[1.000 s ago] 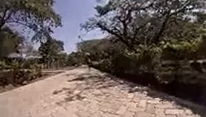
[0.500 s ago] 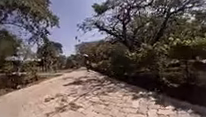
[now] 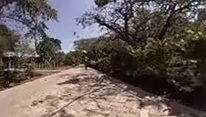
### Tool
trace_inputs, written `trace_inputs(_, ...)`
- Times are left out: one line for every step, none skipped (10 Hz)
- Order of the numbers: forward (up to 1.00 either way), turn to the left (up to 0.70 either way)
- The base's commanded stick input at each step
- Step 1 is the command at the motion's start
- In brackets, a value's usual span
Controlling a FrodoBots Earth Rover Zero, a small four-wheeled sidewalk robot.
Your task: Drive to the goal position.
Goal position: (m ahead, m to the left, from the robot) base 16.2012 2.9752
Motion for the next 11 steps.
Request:
trace_inputs(0.70, 0.00)
trace_inputs(0.70, 0.00)
trace_inputs(0.70, 0.00)
trace_inputs(0.70, 0.00)
trace_inputs(0.70, 0.00)
trace_inputs(0.70, 0.11)
trace_inputs(0.70, 0.30)
trace_inputs(0.70, 0.35)
trace_inputs(0.70, 0.35)
trace_inputs(0.70, 0.35)
trace_inputs(0.70, 0.35)
